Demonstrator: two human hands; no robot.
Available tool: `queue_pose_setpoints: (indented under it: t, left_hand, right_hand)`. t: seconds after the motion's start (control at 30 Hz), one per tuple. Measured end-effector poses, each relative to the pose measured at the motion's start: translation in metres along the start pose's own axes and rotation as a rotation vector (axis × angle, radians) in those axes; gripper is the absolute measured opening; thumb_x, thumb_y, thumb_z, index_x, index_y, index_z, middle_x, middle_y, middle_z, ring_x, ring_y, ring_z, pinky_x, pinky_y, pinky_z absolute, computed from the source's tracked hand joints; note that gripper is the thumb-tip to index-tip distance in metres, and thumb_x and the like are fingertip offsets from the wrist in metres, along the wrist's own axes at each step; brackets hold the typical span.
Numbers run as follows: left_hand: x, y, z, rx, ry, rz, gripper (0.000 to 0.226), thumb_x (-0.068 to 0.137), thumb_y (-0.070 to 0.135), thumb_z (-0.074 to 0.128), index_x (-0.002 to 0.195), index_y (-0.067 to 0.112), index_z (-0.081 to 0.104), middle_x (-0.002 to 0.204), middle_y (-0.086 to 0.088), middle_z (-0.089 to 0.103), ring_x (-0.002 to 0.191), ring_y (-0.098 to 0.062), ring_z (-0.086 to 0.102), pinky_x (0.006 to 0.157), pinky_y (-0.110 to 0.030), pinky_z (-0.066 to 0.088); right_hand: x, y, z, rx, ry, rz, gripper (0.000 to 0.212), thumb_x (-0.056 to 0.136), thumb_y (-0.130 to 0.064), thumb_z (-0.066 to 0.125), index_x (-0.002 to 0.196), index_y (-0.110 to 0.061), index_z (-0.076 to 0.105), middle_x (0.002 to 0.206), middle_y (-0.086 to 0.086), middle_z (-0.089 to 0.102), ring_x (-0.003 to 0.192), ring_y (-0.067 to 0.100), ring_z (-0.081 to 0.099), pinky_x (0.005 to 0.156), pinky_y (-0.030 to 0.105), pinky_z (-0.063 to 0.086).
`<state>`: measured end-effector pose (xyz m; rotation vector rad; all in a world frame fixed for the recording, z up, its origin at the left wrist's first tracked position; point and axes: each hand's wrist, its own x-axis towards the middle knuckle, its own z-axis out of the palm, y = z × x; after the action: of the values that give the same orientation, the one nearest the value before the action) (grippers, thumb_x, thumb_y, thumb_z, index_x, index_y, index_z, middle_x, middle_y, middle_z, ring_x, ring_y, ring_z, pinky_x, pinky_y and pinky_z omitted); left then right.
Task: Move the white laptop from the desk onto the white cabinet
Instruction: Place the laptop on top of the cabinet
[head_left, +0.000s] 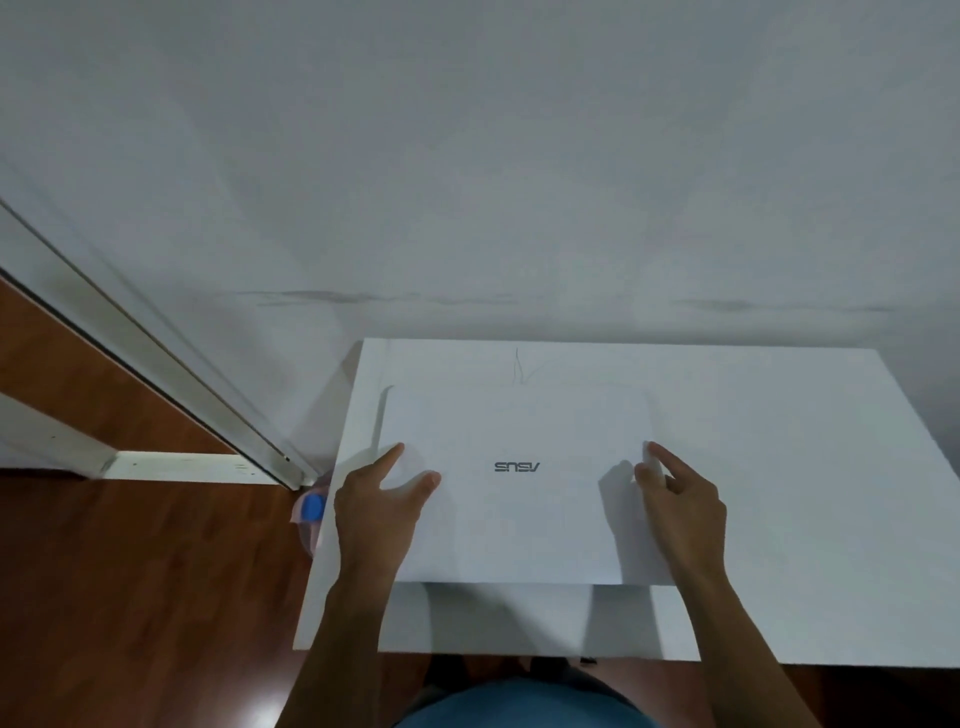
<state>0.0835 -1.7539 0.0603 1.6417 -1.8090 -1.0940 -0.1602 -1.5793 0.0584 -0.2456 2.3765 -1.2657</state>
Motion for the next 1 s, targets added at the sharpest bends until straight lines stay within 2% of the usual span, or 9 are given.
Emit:
queue_pose_setpoints:
  t: [0.13, 0.23, 0.33, 0.5, 0.67, 0.73, 0.8, 0.9, 1.0]
  left_hand:
    - [-0.004, 0.003, 0.006, -0.01, 0.033, -0.033, 0.061, 0.077, 0.043, 0.081, 0.13, 0.02, 0.064, 0.135, -0.002, 0.063, 0.122, -0.02, 0.058, 0.096, -0.027, 0.038]
    - [-0.007, 0.003, 0.008, 0.013, 0.05, -0.033, 0.06, 0.078, 0.043, 0.08, 0.131, 0.02, 0.063, 0.136, -0.003, 0.062, 0.124, -0.022, 0.056, 0.101, -0.033, 0.039]
    - [-0.009, 0.002, 0.01, 0.04, 0.067, -0.023, 0.059, 0.08, 0.044, 0.078, 0.131, 0.02, 0.063, 0.137, -0.005, 0.061, 0.125, -0.023, 0.056, 0.105, -0.039, 0.04]
    - [-0.011, -0.005, 0.015, 0.117, 0.09, -0.025, 0.057, 0.083, 0.046, 0.074, 0.133, 0.022, 0.061, 0.141, -0.007, 0.056, 0.136, -0.027, 0.037, 0.109, -0.052, 0.034]
    - [-0.008, -0.013, 0.013, 0.246, 0.088, 0.04, 0.058, 0.083, 0.054, 0.069, 0.134, 0.026, 0.06, 0.14, -0.006, 0.056, 0.135, -0.029, 0.036, 0.108, -0.056, 0.029]
    - [-0.009, -0.02, 0.011, 0.263, 0.041, 0.066, 0.065, 0.084, 0.06, 0.063, 0.141, 0.03, 0.052, 0.148, -0.006, 0.048, 0.139, -0.029, 0.034, 0.111, -0.054, 0.027]
    - [-0.013, -0.028, 0.01, 0.298, -0.031, 0.09, 0.076, 0.082, 0.07, 0.056, 0.148, 0.036, 0.039, 0.157, -0.005, 0.034, 0.145, -0.029, 0.024, 0.114, -0.055, 0.023]
    - [-0.017, -0.035, 0.002, 0.334, -0.153, 0.148, 0.1, 0.067, 0.087, 0.052, 0.152, 0.04, 0.027, 0.164, -0.002, 0.016, 0.149, -0.03, 0.012, 0.115, -0.056, 0.016]
    - [-0.014, -0.045, -0.013, 0.288, -0.306, 0.165, 0.127, 0.043, 0.093, 0.061, 0.153, 0.045, 0.017, 0.165, 0.006, 0.001, 0.149, -0.023, 0.002, 0.116, -0.053, 0.013]
  right_hand:
    - [0.0, 0.004, 0.002, -0.039, 0.01, -0.045, 0.044, 0.094, -0.034, 0.06, 0.138, -0.033, 0.066, 0.075, -0.022, 0.064, 0.072, -0.01, 0.058, 0.079, 0.021, 0.042]
    - [-0.002, 0.008, 0.002, -0.058, 0.021, -0.065, 0.045, 0.094, -0.033, 0.061, 0.138, -0.033, 0.066, 0.079, -0.008, 0.073, 0.073, -0.017, 0.058, 0.063, 0.001, 0.04]
    - [-0.002, 0.011, 0.002, -0.055, 0.024, -0.085, 0.045, 0.095, -0.03, 0.061, 0.139, -0.031, 0.065, 0.102, 0.012, 0.076, 0.092, -0.013, 0.053, 0.064, -0.007, 0.036]
    - [-0.004, 0.015, 0.003, -0.092, 0.016, -0.14, 0.046, 0.096, -0.031, 0.061, 0.142, -0.029, 0.064, 0.088, 0.021, 0.073, 0.089, 0.023, 0.068, 0.064, 0.005, 0.038]
    - [-0.006, 0.016, 0.005, -0.143, 0.045, -0.143, 0.044, 0.097, -0.029, 0.061, 0.14, -0.025, 0.065, 0.075, 0.017, 0.068, 0.071, 0.021, 0.064, 0.06, 0.006, 0.038]
    - [-0.007, 0.015, 0.006, -0.167, 0.042, -0.156, 0.043, 0.096, -0.026, 0.062, 0.139, -0.019, 0.066, 0.071, 0.007, 0.059, 0.063, 0.012, 0.057, 0.058, 0.006, 0.038]
    - [-0.007, 0.018, 0.006, -0.182, 0.012, -0.159, 0.046, 0.096, -0.028, 0.064, 0.141, -0.017, 0.063, 0.071, 0.003, 0.051, 0.062, 0.015, 0.054, 0.06, 0.009, 0.039]
    - [-0.013, 0.025, 0.004, -0.184, -0.058, -0.15, 0.055, 0.095, -0.037, 0.064, 0.147, -0.022, 0.056, 0.088, 0.001, 0.054, 0.092, 0.024, 0.055, 0.078, 0.029, 0.044]
    - [-0.027, 0.033, 0.003, -0.241, -0.108, -0.246, 0.065, 0.093, -0.049, 0.065, 0.149, -0.022, 0.047, 0.138, 0.0, 0.056, 0.134, 0.028, 0.04, 0.097, 0.038, 0.043]
